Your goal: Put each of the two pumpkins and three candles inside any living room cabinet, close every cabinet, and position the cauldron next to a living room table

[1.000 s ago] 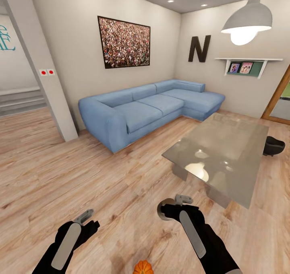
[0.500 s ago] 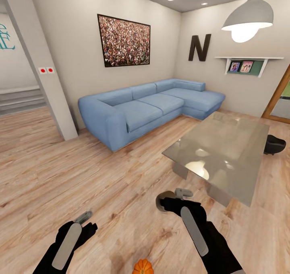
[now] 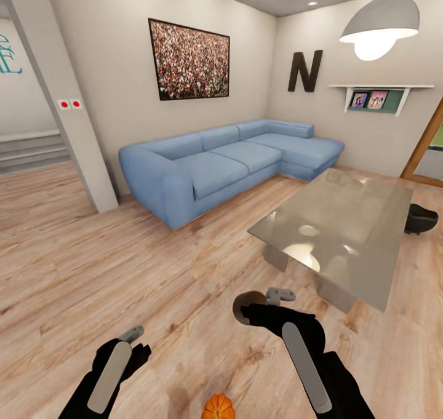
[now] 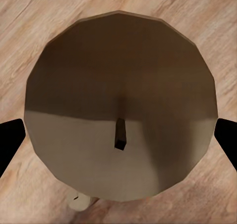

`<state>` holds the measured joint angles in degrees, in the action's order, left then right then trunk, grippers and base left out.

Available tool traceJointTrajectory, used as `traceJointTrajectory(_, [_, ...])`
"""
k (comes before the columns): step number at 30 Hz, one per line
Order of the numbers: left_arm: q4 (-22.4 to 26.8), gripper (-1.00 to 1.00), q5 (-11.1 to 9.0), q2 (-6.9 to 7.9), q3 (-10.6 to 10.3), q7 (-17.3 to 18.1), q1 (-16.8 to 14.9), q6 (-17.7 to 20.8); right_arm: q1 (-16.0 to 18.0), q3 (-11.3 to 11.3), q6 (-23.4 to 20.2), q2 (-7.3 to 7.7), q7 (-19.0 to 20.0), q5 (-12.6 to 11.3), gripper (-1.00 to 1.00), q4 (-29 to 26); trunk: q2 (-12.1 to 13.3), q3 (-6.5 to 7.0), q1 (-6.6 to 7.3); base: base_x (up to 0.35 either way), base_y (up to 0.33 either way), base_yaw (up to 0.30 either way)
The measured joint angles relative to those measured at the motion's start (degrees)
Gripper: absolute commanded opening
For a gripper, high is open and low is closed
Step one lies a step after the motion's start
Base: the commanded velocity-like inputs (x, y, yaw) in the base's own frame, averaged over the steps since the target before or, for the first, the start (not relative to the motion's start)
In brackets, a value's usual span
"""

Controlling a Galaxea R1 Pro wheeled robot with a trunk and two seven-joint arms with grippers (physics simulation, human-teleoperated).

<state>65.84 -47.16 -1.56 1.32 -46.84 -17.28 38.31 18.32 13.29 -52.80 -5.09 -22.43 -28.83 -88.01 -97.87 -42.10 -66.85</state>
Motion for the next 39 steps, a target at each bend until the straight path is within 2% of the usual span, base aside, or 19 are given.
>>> traceJointTrajectory(13, [-0.12,1.0,0.55,-0.67,-0.01,0.08,0.01,0.01,-0.02,-0.11,0.1,0.15,0.0,-0.07,-1.0,0.32,-5.21,-2.33,-2.86,0.0,0.0,0.0])
traceJointTrajectory(39, [-0.43,1.0,0.53,-0.61,-0.01,0.87,0.01,-0.01,-0.03,-0.14,0.29,0.02,0.0,-0.12,-1.0,0.71,-15.64,-7.0,-8.57,0.0,0.0,0.0])
